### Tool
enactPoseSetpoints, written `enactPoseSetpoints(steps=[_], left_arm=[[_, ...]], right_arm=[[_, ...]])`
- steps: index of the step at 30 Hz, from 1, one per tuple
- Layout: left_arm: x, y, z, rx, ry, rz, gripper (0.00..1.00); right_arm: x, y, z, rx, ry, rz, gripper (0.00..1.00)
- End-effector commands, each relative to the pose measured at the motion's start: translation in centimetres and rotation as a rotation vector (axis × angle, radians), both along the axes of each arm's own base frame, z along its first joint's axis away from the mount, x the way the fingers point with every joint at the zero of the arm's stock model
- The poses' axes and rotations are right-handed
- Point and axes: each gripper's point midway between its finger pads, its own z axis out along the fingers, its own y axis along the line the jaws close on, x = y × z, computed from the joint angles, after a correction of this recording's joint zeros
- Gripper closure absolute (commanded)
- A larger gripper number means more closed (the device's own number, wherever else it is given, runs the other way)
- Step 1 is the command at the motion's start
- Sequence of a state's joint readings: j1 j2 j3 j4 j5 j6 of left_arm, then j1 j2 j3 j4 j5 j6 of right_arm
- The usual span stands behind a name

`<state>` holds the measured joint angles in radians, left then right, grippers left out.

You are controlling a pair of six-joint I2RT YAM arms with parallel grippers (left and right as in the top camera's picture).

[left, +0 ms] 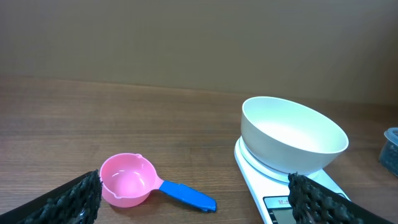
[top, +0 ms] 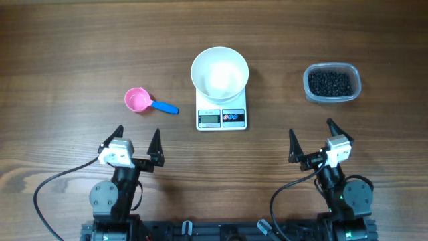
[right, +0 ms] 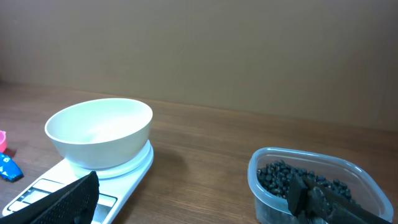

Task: Scoop item into bowl and weigh 150g on scale

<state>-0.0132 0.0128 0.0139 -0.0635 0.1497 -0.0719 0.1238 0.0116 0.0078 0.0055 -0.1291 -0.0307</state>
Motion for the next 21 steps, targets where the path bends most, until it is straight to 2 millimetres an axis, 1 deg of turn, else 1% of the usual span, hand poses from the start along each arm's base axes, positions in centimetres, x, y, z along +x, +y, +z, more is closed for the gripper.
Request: enactPoseSetpoints(steps=[1, 19, 21], left_arm=[[-0.01, -0.01, -0.18, 0.012, -0.004, 0.0, 0.0], [-0.01, -0.02, -0.17, 0.011, -0.004, 0.0, 0.0], [-0.01, -0.02, -0.17, -0.026, 0.002, 0.002, 0.0]], right_arm=[[-0.05, 0.04, 0.2, 0.008, -0.01, 0.001, 0.0], [-0.04, 0.04, 0.16, 0.008, -0.008, 0.001, 0.0], [-0.04, 0.04, 0.16, 0.008, -0.008, 0.001, 0.0]])
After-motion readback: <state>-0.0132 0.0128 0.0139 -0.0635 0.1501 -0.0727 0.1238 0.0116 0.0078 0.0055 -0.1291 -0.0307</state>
